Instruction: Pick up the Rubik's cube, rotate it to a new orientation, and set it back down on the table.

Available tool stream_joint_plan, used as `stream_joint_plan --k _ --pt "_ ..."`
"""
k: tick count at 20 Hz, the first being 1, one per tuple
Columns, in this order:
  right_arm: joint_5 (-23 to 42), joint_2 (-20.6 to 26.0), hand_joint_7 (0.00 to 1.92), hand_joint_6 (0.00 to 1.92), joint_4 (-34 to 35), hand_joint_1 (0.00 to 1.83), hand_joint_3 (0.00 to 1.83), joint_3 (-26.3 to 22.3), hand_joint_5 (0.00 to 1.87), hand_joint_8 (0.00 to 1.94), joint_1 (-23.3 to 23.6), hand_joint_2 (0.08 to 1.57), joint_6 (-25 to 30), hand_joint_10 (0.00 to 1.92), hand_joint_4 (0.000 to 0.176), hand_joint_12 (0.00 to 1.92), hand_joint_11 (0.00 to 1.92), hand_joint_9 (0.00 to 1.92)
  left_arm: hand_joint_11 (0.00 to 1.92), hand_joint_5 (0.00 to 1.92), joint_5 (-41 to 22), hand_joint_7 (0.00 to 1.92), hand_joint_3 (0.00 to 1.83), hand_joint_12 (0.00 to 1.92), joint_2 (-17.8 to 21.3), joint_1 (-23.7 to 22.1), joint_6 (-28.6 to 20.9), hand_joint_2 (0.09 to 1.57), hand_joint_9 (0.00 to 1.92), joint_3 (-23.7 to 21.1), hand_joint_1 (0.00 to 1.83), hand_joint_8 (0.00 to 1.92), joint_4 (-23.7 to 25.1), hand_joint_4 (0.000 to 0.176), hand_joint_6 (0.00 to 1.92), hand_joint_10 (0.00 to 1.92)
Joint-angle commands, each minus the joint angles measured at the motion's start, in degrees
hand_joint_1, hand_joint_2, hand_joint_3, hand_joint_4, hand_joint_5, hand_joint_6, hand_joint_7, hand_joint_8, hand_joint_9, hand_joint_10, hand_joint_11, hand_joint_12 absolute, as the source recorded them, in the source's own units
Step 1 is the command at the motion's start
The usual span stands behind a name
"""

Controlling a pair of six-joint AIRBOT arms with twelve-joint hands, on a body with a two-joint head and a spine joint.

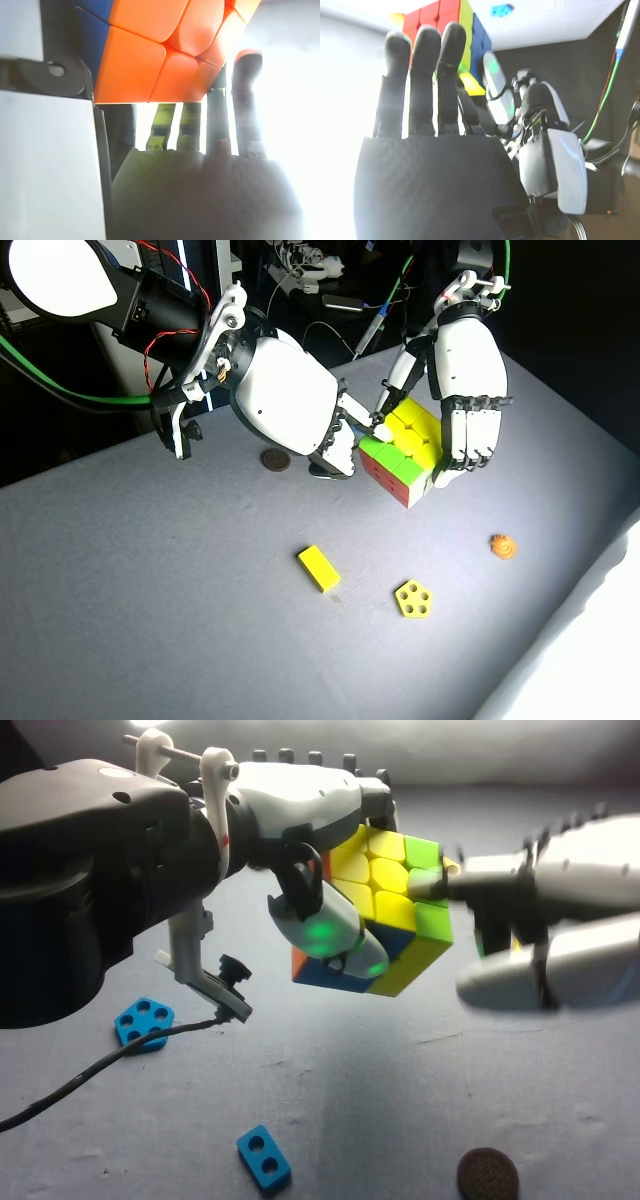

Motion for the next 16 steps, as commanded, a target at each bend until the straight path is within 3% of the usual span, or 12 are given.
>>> stream_joint_plan --k 1,6,9,11,12,16 --pt "5.04 0.64 0.48 0.01 0.19 0.15 0.0 0.69 0.09 1.05 1.51 1.26 1.07 1.63 0.0 1.92 0.25 0.43 0.39 0.46 0.78 0.51 0.0 1.92 0.31 -1.26 -0.54 1.41 0.41 -0.03 1.02 1.82 2.5 0.01 1.71 1.92" --pt "6.02 0.66 0.46 0.0 0.21 0.18 0.0 5.13 0.08 1.09 5.59 1.25 4.62 1.66 0.0 1.92 0.26 0.4 0.38 0.49 0.83 0.53 0.0 1.92 0.58 -0.93 -1.14 1.4 0.42 0.2 1.03 1.77 3.45 0.019 1.71 1.92" --pt "6.53 -1.22 0.43 0.02 0.21 0.16 0.0 7.9 0.12 1.09 6.92 1.25 4.75 1.65 0.0 1.92 0.29 0.38 0.4 0.44 0.88 0.5 0.01 1.92 0.7 1.55 -12.5 1.42 0.42 0.45 1.0 1.82 13.72 0.019 1.77 1.92" --pt "7.94 -2.26 0.46 0.01 0.21 0.17 0.0 9.53 0.11 1.1 6.3 1.25 4.27 1.67 0.0 1.92 0.26 0.41 0.38 0.43 0.9 0.5 0.01 1.92 0.71 3.04 -14.26 1.43 0.4 0.62 1.0 1.84 15.45 0.009 1.76 1.92" --pt "9.43 -2.44 0.46 0.0 0.21 0.16 0.0 10.04 0.1 1.09 5.89 1.25 3.73 1.66 0.0 1.92 0.25 0.41 0.4 0.44 0.89 0.51 0.0 1.92 0.71 4.3 -19.12 1.42 0.41 0.81 1.01 1.85 19.89 0.0 1.73 1.92" --pt "13.38 -2.52 0.45 0.0 0.21 0.15 0.0 10.27 0.08 1.1 4.76 1.25 1.37 1.66 0.0 1.92 0.24 0.4 0.4 0.45 -2.85 0.51 0.0 1.92 0.58 10.65 -36.43 1.42 0.42 1.11 1.01 1.82 35.12 0.013 1.74 1.92"
